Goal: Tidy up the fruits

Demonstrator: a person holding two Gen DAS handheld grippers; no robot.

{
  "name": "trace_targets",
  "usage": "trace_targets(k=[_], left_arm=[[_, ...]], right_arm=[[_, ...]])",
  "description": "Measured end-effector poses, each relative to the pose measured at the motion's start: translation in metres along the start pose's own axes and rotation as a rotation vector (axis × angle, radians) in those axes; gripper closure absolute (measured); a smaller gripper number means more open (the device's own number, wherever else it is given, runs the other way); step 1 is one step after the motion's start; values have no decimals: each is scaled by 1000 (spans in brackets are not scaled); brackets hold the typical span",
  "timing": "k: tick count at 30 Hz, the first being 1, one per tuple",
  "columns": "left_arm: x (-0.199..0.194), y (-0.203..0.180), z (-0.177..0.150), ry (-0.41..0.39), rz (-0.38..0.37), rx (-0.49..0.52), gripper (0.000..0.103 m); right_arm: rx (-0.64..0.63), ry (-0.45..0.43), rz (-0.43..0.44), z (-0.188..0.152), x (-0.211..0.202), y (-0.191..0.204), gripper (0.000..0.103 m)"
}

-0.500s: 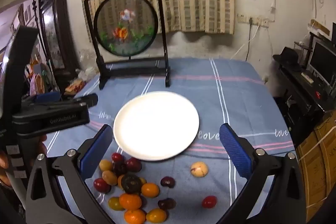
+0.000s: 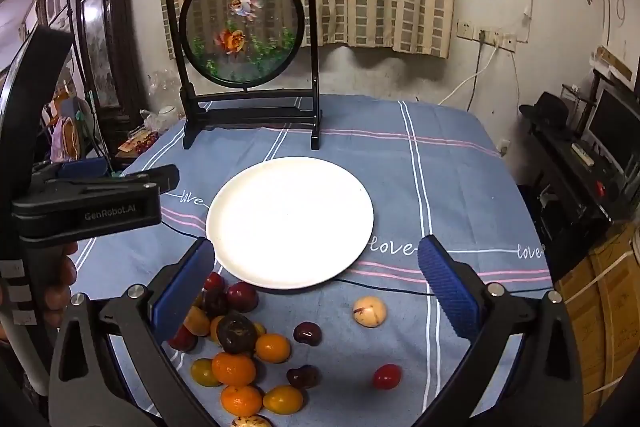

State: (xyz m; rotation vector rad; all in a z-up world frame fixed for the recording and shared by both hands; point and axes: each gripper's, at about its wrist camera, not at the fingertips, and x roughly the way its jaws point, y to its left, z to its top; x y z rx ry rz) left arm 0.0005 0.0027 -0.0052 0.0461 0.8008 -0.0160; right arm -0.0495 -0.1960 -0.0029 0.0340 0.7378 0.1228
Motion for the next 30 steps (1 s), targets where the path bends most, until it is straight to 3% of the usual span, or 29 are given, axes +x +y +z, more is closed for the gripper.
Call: trace_targets(k=[16,22,30], left_arm=[[5,0,0,52,-35,-5,3],[6,1,-5,62,-17,6,3],[7,0,-6,67,-17,11,2]], right_arm=[[81,39,9,-14,-8,-8,1],[107,104,21,-26,2,-14,1],[111,107,36,-27,-1,-19,1]])
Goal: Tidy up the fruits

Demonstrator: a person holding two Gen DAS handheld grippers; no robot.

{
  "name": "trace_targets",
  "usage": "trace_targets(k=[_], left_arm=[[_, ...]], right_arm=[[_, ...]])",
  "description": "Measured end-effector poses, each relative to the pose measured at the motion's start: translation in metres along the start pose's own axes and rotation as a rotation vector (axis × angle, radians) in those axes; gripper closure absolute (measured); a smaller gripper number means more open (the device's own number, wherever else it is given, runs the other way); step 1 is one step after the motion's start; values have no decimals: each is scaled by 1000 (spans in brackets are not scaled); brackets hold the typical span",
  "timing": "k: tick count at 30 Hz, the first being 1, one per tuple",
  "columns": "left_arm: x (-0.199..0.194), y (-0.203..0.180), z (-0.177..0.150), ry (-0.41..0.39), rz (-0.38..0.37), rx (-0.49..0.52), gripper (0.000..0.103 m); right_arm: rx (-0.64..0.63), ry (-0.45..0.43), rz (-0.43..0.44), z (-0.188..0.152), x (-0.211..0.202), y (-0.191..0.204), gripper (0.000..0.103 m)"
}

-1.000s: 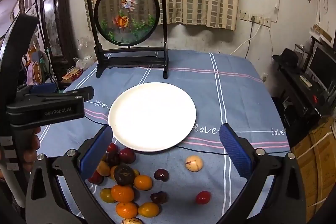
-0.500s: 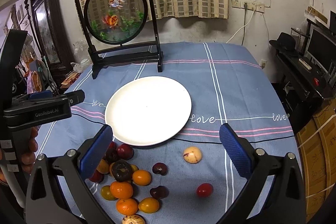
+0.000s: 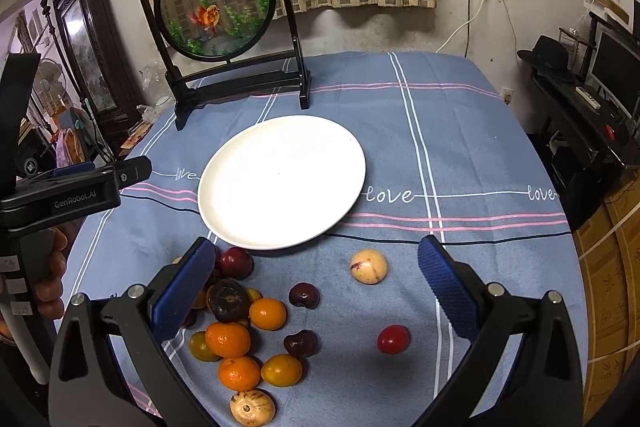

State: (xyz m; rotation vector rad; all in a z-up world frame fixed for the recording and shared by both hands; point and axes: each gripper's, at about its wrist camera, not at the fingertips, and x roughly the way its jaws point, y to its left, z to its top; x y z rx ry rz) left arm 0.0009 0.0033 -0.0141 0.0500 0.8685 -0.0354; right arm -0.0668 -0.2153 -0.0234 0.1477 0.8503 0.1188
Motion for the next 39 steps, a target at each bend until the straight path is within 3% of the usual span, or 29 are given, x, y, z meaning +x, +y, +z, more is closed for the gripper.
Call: trace_targets(k=[25,35,39], left_arm=[[7,0,-11,15,-2,7,2],[13,27,-41,53,-13,22,3],[21,41,-69,109,-34,40,3]], right_arm=[[-21,31,20,-13,3,0,1],[-19,84,-74,-43,1,-36,1],[7,174,57,-77,1,-41,1]])
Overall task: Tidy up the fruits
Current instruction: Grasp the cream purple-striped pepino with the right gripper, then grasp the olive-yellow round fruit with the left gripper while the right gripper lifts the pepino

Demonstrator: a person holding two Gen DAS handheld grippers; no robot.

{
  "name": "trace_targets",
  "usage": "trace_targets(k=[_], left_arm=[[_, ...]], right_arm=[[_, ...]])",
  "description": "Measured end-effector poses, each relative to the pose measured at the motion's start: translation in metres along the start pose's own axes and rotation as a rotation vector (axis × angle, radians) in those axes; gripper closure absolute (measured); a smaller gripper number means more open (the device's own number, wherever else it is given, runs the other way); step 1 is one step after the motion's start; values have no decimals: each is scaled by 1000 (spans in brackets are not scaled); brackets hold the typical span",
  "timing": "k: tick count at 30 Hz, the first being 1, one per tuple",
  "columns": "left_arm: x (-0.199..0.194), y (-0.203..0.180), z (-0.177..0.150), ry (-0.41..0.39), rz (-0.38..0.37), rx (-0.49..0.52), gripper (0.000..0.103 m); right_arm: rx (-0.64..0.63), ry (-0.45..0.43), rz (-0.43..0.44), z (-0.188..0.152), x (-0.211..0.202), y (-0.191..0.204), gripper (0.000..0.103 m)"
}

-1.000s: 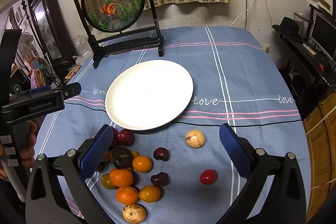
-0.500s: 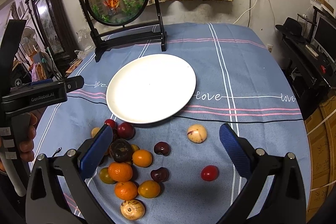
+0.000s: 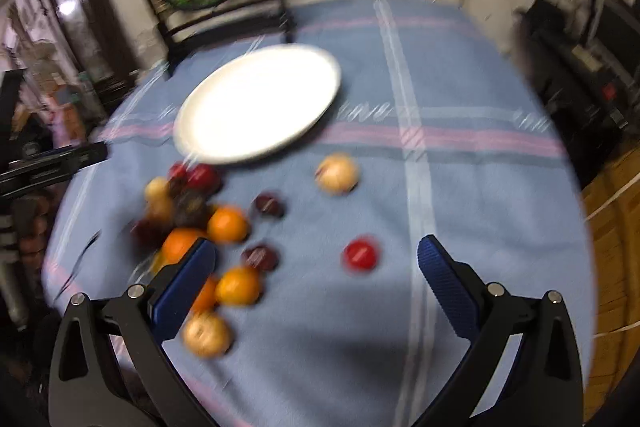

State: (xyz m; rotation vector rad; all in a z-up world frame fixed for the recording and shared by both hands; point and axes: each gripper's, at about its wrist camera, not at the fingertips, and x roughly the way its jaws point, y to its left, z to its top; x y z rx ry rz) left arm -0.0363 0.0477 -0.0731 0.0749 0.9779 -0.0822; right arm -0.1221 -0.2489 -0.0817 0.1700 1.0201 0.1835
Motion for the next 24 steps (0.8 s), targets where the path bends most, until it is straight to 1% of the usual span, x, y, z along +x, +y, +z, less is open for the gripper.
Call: trace_targets(k=[2,3,4,5,6,7,8,9,10,11,12,14,15,16,18,19,20,22,24], left_arm=[[0,1,-11,13,-20,21,3],[-1,0,-19,19,-26,42,3],[-2,0,-25,23,-30,58,3],[-2,-1,-29,29,-35,70,3],[-2,-1,-35,39,-42,83,3],[-1,-1,-40,46,-50,90,3],[-1,-1,-42,50,-52,94,3],[-1,0,-46,52,-55,100,3],[-1,0,-51,56,-63,110,3],[-1,-1,-55,59,-71,119,3],[-1,-3,-60,64,-79,138,3],[-1,-7,-66,70,-101,164,3],[0,-10,-71,75,-109,181,3],[1,-14,-75,84,-123,195,3],[7,-22,-82,112,-157,213,2],[9,-25,-84,122,-171,216,2],[13,-31,-87,139,-190,223,3],[17,-40,-92,141,-215,244,2],[20,-52,-96,124,-241,282,2]], right_arm=[[-35,52,51,-12,6,10,1],[-77,86,76,-20,12,20,2],[-106,108,87,-25,16,28,7],[-152,149,116,-33,23,40,10],[-176,172,136,-37,27,47,17],[-202,199,151,-42,33,55,22],[-223,225,156,-47,39,63,23],[-242,254,152,-52,48,69,27],[-246,264,151,-57,51,74,29],[-244,280,156,-59,57,76,29],[-240,284,160,-59,60,77,30],[-237,288,157,-62,68,80,35],[-250,310,148,-66,74,84,47],[-260,329,149,-67,78,86,56],[-293,327,138,-70,79,88,58],[-295,329,145,-69,77,87,59],[-272,337,164,-68,75,82,59],[-244,335,167,-66,69,74,59],[-217,325,146,-63,60,62,59]])
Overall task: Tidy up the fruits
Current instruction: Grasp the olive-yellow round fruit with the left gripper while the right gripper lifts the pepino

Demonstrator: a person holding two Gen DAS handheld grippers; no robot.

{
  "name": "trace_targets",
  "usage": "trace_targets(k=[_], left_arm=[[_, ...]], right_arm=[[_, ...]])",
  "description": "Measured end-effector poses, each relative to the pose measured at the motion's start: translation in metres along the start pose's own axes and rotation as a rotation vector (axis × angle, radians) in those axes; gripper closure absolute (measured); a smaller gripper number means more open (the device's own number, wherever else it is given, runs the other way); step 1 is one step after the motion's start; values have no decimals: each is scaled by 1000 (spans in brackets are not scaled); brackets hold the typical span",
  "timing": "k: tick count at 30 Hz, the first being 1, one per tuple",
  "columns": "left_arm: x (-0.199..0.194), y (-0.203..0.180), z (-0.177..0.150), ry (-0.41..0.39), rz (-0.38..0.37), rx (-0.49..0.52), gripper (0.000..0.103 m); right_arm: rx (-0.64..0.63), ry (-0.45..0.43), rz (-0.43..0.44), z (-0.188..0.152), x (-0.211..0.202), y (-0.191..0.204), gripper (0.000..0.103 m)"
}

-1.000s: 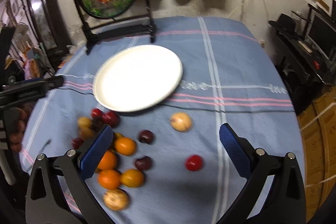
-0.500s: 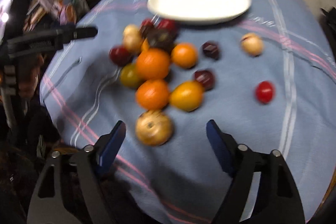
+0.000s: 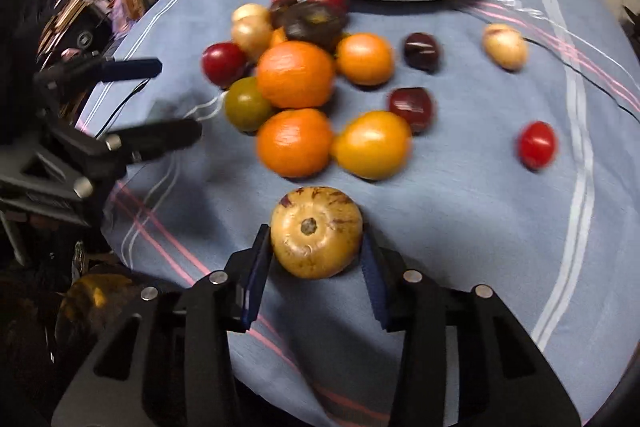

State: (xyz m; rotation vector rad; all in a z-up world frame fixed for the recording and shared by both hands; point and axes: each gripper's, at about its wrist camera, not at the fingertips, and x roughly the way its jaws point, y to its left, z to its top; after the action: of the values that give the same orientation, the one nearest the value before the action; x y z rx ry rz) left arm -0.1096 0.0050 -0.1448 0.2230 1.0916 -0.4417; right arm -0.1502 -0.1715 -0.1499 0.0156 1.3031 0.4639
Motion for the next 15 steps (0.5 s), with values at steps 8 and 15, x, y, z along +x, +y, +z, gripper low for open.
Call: trace_targets(k=[8,15], left_arm=[[24,-25,1,-1,-50,215,32],[32,-24,10,-7,-138,308,31]], right_arm=[[101,-12,-9,-10,-18,-26,59],[112,-3,1,-13,-15,-23,59]])
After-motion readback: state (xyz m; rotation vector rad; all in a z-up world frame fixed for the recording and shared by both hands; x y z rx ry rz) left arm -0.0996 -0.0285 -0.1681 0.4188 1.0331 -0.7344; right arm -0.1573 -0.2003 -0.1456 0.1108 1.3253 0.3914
